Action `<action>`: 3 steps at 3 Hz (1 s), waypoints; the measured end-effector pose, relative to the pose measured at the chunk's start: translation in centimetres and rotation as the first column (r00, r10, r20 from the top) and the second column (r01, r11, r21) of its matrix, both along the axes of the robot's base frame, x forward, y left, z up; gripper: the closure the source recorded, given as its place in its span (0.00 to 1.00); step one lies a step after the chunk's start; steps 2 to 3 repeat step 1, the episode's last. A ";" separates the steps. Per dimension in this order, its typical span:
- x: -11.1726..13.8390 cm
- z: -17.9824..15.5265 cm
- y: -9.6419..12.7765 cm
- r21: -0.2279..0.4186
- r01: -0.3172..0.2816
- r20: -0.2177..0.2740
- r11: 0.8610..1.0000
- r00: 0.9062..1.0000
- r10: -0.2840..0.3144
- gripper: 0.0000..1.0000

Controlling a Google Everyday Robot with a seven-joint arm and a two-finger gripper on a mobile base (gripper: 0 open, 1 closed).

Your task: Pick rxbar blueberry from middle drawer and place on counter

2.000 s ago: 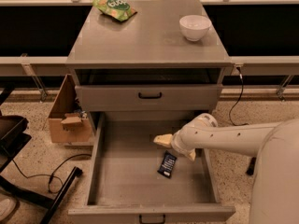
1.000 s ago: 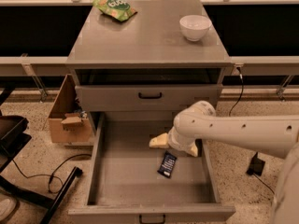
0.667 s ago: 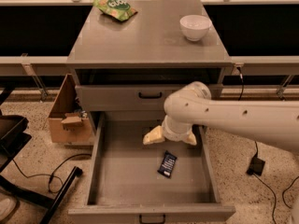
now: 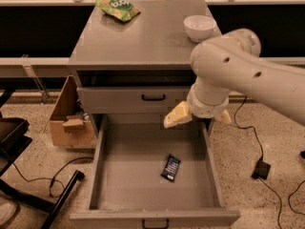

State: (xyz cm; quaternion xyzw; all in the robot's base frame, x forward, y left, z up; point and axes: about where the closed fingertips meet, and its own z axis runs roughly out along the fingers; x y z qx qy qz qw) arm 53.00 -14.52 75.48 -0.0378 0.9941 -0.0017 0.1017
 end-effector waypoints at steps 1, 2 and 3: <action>0.4 3.5 -5.0 0.065 0.160 0.031 0.985 0.986 -0.163 0.00; 0.4 3.5 -5.0 0.065 0.160 0.031 0.985 0.986 -0.163 0.00; 0.4 3.5 -5.0 0.065 0.160 0.031 0.985 0.986 -0.163 0.00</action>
Offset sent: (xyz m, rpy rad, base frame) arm 0.0000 0.0000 0.0000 0.0000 0.0000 0.0000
